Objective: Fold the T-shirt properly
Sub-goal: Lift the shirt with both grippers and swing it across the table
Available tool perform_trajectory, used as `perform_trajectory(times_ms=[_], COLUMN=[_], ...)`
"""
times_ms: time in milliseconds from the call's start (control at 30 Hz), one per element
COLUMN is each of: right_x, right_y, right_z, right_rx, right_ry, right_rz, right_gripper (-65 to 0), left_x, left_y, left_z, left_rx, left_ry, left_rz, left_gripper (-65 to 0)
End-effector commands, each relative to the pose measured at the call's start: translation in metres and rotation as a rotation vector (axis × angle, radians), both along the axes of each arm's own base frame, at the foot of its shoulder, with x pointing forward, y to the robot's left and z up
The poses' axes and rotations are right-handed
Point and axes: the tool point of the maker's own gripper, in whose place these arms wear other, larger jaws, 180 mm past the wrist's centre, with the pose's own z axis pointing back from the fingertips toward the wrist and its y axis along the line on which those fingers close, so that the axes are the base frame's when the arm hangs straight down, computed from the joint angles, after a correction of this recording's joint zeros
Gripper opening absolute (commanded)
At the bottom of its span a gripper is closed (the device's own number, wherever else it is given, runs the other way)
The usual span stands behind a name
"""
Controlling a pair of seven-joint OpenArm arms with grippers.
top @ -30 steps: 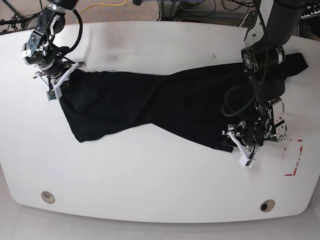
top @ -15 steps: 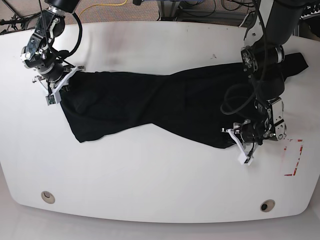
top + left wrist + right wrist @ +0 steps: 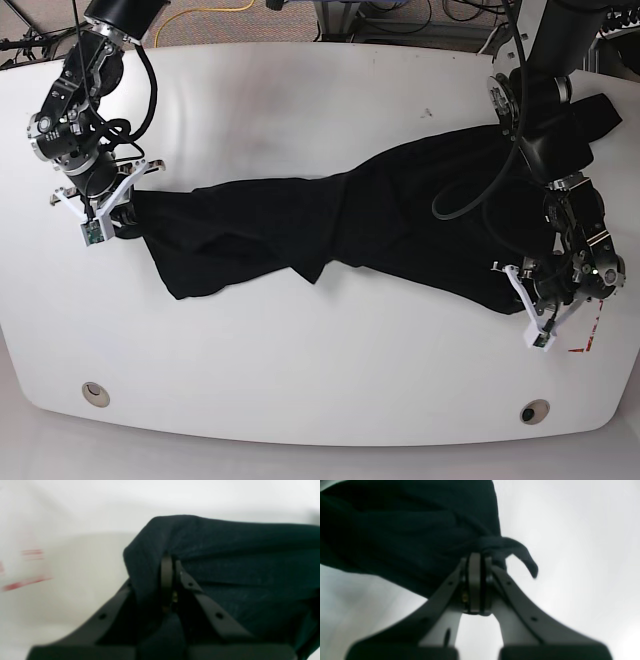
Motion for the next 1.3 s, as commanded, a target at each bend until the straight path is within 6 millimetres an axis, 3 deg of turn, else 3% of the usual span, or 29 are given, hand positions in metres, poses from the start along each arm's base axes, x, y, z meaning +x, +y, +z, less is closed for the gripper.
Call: perform_trajectory(times_ms=[0,200,400,533,733,900,1133,1267], right_x=[0.015,0.040,0.064,0.080,0.100,0.113,0.137,0.147], right_y=[-0.014,-0.021,-0.028,-0.021,-0.023,-0.032,-0.040,-0.041], right_z=[0.029,0.064,0.104,0.129,0.158,0.184,0.223,0.251], right_rx=[-0.053,-0.083,-0.114,-0.151,-0.195,-0.225,-0.268,-0.282], right_ry=[-0.078,-0.172,-0.270,-0.321,-0.366,-0.405,-0.443,-0.488], right_rz=[-0.011,-0.009,-0.011,0.033,0.062,0.061,0.083,0.085], right_gripper=[-65.0,-65.0,-65.0,-65.0,-65.0,-65.0,-65.0,-65.0], left_x=[0.007,-0.004,-0.009,-0.014,-0.011,-0.013,-0.001,-0.006], left_y=[0.019,0.044,0.052,0.057,0.065,0.084,0.084,0.094], left_z=[0.045,0.104,0.166,0.203,0.250,0.289,0.331,0.357], left_rx=[0.069,0.211,0.299,0.356,0.385,0.423,0.415,0.431], left_ry=[-0.099,-0.175,-0.331,-0.429,-0.535,-0.604,-0.674,-0.718], left_rz=[0.040,0.101,0.140,0.160,0.190,0.233,0.233,0.260], left_gripper=[-65.0,-65.0,-65.0,-65.0,-65.0,-65.0,-65.0,-65.0])
